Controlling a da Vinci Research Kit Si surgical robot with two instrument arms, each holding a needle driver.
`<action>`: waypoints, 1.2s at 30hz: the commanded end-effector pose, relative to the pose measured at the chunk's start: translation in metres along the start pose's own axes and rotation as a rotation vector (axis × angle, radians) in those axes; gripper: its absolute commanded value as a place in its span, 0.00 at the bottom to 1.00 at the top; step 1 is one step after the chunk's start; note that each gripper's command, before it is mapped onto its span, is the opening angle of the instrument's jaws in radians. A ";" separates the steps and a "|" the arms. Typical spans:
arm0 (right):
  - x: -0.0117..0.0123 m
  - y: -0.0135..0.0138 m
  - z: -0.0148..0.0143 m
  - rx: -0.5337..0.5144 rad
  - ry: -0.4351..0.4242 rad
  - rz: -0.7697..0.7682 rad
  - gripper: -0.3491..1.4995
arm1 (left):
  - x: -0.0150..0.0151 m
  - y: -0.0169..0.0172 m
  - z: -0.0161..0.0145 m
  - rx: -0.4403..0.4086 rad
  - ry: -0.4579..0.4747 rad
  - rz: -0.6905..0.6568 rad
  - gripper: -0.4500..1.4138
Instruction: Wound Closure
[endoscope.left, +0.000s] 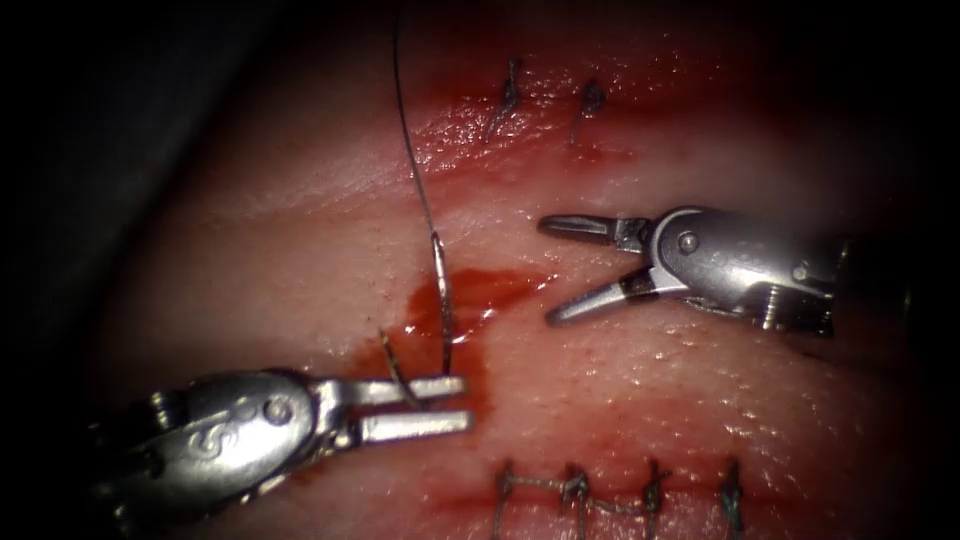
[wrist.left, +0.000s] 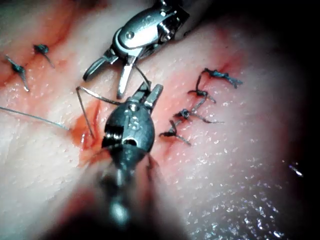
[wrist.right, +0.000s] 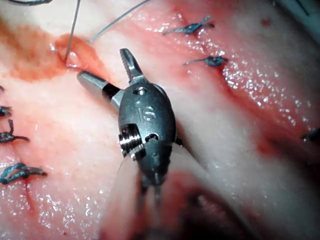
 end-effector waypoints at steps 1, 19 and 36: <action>-0.0003 -0.0002 0.0009 0.003 -0.001 0.031 0.75 | -0.0001 -0.0003 0.0007 0.015 0.000 0.026 0.00; 0.0017 -0.0001 -0.0005 0.017 -0.036 0.715 0.32 | -0.0004 -0.0072 0.0015 0.251 -0.089 0.313 0.00; 0.0026 0.0015 -0.0008 0.018 0.010 0.928 0.80 | -0.0112 -0.0038 0.0068 0.289 -0.157 0.475 0.00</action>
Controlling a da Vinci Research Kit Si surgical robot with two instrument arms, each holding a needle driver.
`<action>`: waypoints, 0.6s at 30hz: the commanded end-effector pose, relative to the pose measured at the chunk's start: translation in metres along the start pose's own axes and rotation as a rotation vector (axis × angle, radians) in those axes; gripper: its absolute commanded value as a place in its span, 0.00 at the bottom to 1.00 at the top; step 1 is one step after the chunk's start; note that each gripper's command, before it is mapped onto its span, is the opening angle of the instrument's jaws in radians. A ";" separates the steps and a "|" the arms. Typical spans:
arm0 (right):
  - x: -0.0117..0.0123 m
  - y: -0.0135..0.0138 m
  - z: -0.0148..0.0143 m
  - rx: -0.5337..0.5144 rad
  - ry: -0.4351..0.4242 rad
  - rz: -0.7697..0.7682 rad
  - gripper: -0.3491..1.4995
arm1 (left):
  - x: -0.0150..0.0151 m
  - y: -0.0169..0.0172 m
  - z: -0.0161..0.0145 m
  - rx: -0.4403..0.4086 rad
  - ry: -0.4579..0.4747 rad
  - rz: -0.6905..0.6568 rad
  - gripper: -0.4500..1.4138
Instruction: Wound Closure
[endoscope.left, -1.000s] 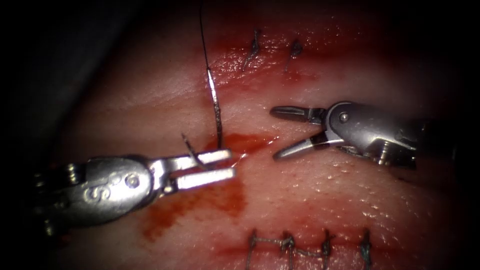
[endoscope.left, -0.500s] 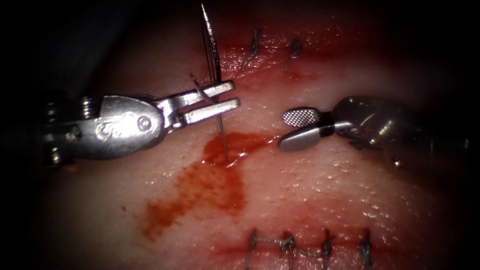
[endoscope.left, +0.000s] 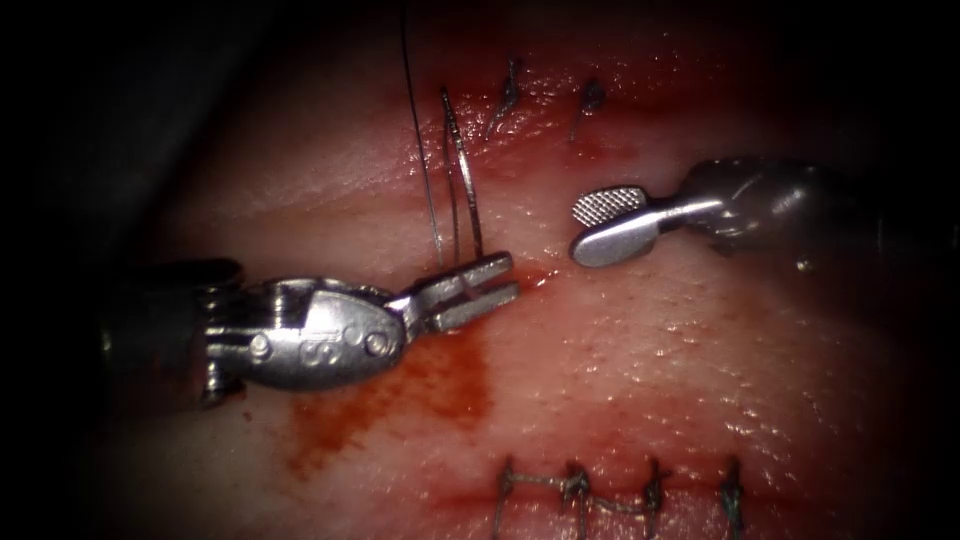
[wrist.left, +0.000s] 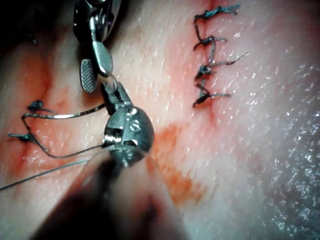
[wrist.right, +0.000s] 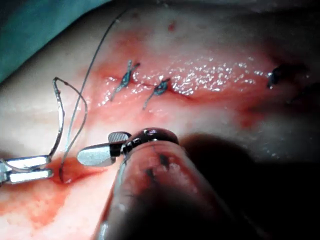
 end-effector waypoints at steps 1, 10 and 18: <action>-0.0001 0.0004 0.0014 0.016 -0.003 0.041 0.83 | -0.0011 0.0011 0.0013 -0.002 -0.004 0.012 0.00; -0.0001 -0.0001 0.0040 0.052 -0.030 0.132 0.91 | -0.0007 0.0025 0.0020 0.012 -0.044 0.156 0.00; -0.0005 0.0004 0.0066 0.009 -0.040 0.129 0.88 | 0.0011 0.0030 0.0016 0.014 -0.066 0.233 0.00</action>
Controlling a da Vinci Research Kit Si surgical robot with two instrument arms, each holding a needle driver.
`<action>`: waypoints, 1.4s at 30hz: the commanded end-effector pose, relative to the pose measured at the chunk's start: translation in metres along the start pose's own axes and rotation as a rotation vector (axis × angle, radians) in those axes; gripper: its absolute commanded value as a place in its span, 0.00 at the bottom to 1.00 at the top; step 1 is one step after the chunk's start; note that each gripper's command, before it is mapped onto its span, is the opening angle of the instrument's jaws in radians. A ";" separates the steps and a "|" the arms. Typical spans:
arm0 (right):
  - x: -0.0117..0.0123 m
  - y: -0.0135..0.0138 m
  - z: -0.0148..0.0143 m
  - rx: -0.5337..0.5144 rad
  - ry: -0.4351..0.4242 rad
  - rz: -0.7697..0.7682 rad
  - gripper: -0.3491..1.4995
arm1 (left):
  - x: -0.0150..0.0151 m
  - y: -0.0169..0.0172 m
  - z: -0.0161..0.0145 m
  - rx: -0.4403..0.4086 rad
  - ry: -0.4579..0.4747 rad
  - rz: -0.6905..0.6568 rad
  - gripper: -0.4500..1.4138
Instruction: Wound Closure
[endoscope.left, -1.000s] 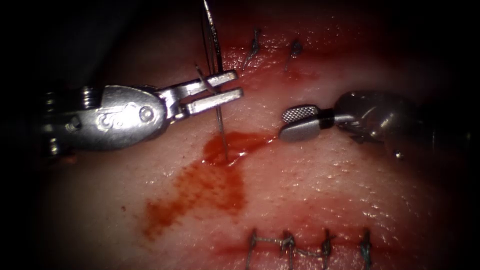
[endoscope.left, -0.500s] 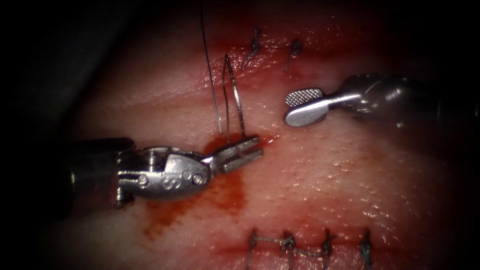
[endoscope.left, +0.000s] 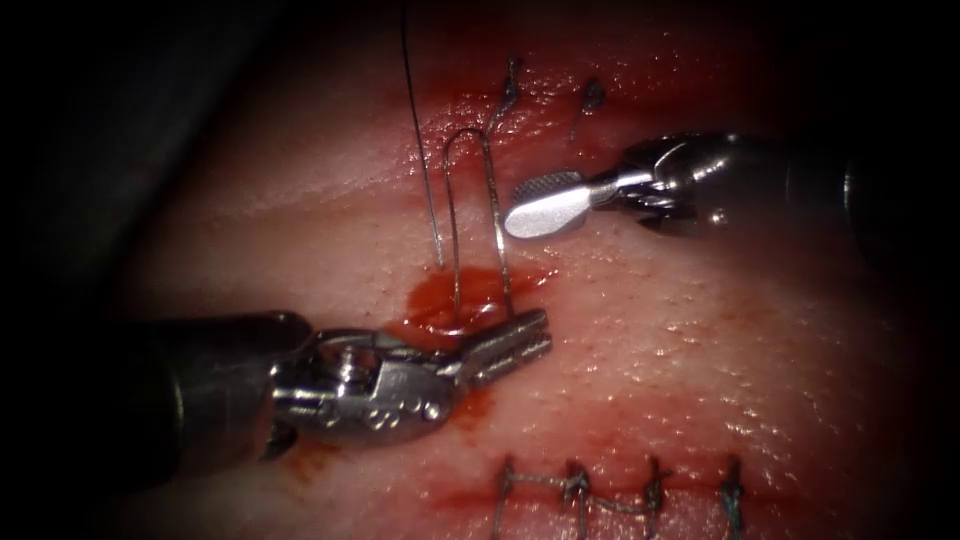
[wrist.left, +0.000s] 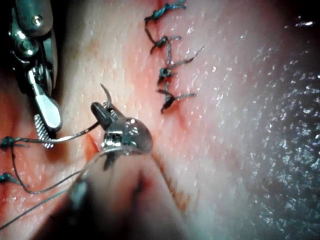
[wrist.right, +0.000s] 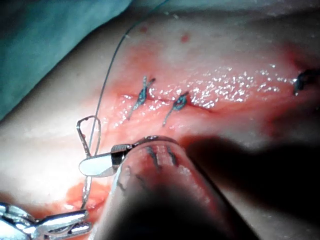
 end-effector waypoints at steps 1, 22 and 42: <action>-0.0004 0.0003 0.0016 -0.007 -0.007 -0.006 0.88 | 0.0000 0.0003 0.0008 -0.001 0.001 0.004 0.00; -0.0006 0.0001 0.0028 -0.003 -0.016 0.003 0.19 | 0.0000 0.0002 0.0012 -0.004 0.004 0.009 0.00; 0.0024 0.0009 -0.0001 0.074 0.190 -0.362 0.00 | -0.0022 -0.0007 -0.0034 -0.171 -0.003 -0.276 0.20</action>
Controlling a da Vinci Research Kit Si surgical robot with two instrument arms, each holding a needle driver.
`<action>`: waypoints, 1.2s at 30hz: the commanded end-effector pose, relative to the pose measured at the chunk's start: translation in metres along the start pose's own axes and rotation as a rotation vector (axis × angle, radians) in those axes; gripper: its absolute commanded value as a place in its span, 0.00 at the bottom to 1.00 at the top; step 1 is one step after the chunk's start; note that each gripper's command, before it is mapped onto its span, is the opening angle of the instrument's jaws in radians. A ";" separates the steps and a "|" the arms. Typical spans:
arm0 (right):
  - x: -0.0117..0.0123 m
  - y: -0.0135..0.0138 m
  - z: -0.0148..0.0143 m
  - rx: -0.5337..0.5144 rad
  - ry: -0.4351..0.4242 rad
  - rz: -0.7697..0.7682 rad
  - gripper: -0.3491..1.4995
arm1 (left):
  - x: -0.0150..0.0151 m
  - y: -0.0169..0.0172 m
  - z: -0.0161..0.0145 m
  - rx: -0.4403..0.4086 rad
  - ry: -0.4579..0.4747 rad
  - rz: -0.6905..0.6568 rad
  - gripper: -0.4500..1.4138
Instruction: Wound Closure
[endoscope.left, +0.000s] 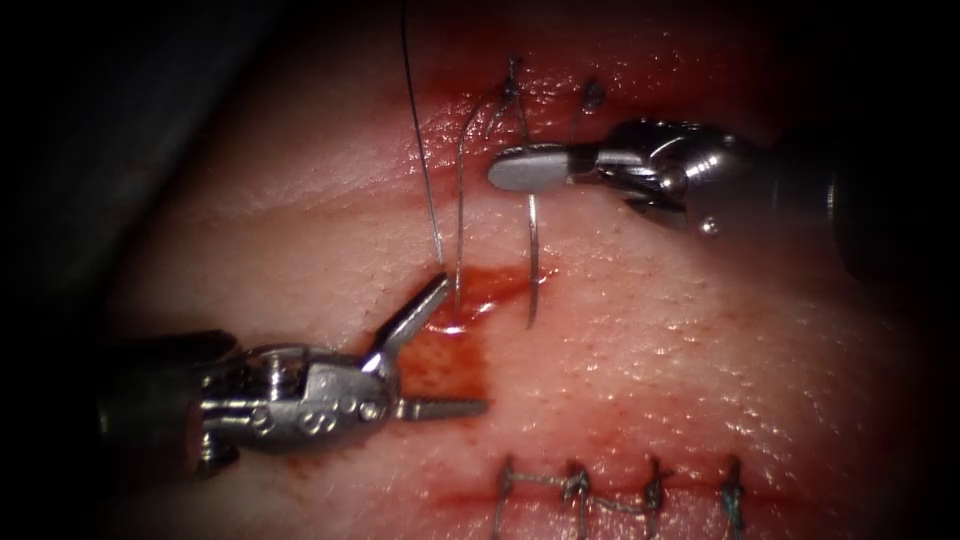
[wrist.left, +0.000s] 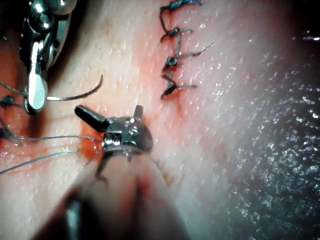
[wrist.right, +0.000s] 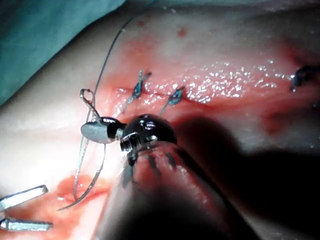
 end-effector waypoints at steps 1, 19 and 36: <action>-0.0009 -0.0001 0.0007 0.028 0.002 -0.083 0.00 | -0.0012 -0.0004 0.0006 -0.065 -0.031 -0.051 0.00; -0.0015 -0.0015 0.0008 0.103 0.040 -0.420 0.00 | -0.0079 -0.0002 0.0050 -0.325 -0.503 -0.207 0.00; -0.0014 -0.0034 0.0028 0.178 0.105 -0.731 0.00 | -0.0102 -0.0014 0.0067 -0.398 -0.645 -0.280 0.00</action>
